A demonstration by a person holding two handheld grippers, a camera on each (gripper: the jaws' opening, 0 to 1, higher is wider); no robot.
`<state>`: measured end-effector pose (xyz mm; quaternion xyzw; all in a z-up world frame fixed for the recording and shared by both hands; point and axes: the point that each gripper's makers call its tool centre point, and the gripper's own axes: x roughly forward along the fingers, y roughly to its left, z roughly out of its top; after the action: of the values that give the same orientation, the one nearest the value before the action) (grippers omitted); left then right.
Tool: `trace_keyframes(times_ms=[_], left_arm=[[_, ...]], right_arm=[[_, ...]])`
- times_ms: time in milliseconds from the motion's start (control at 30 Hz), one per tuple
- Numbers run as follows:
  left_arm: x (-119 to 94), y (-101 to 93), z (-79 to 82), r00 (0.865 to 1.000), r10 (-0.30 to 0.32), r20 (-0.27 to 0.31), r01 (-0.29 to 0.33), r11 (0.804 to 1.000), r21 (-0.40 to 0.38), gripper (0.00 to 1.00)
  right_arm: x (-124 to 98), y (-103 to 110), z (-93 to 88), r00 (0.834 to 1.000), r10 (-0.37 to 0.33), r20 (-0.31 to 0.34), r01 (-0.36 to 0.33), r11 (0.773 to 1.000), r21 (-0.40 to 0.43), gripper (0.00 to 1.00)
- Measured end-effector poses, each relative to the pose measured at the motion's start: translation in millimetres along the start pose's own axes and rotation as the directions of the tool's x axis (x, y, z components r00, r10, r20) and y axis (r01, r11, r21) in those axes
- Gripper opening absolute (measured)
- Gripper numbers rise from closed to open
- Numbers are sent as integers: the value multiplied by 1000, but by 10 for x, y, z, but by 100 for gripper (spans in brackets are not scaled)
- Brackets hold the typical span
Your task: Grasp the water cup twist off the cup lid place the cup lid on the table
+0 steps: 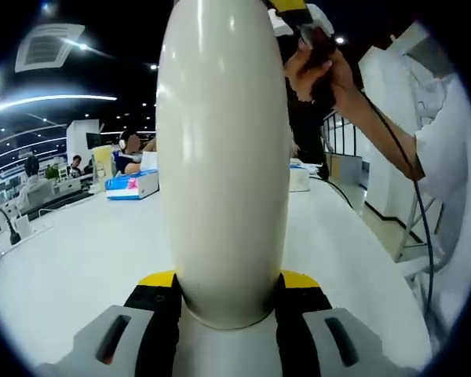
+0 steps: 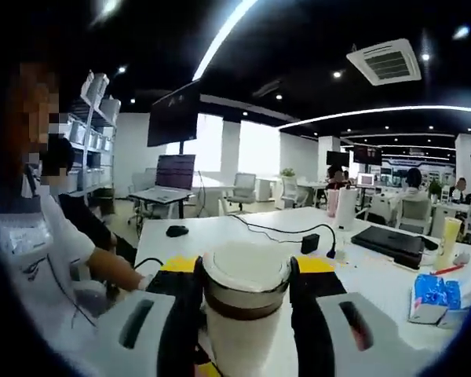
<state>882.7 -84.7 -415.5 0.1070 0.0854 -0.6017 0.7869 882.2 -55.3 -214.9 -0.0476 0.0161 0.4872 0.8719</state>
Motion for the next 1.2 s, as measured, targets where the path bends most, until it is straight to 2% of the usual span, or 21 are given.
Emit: trace_keyframes(times_ms=[100, 267, 467, 600, 1200], left_arm=[[7, -1, 0, 1000, -2, 1, 2, 1000, -1, 48], [5, 3, 0, 1000, -3, 2, 3, 1000, 0, 48], [9, 5, -1, 1000, -6, 1, 6, 1000, -2, 48], [12, 10, -1, 1000, -6, 1, 6, 1000, -4, 48], [21, 10, 4, 1000, -6, 1, 6, 1000, -4, 48]], right_arm=[[25, 33, 2, 1000, 9, -19, -9, 1000, -11, 46], [24, 77, -2, 999, 50, -4, -50, 999, -15, 46], [31, 70, -3, 990, 141, -21, -142, 990, -16, 46], [25, 44, -2, 984, 175, -34, -175, 984, -11, 46], [20, 48, -2, 987, 148, -56, -151, 987, -56, 47]])
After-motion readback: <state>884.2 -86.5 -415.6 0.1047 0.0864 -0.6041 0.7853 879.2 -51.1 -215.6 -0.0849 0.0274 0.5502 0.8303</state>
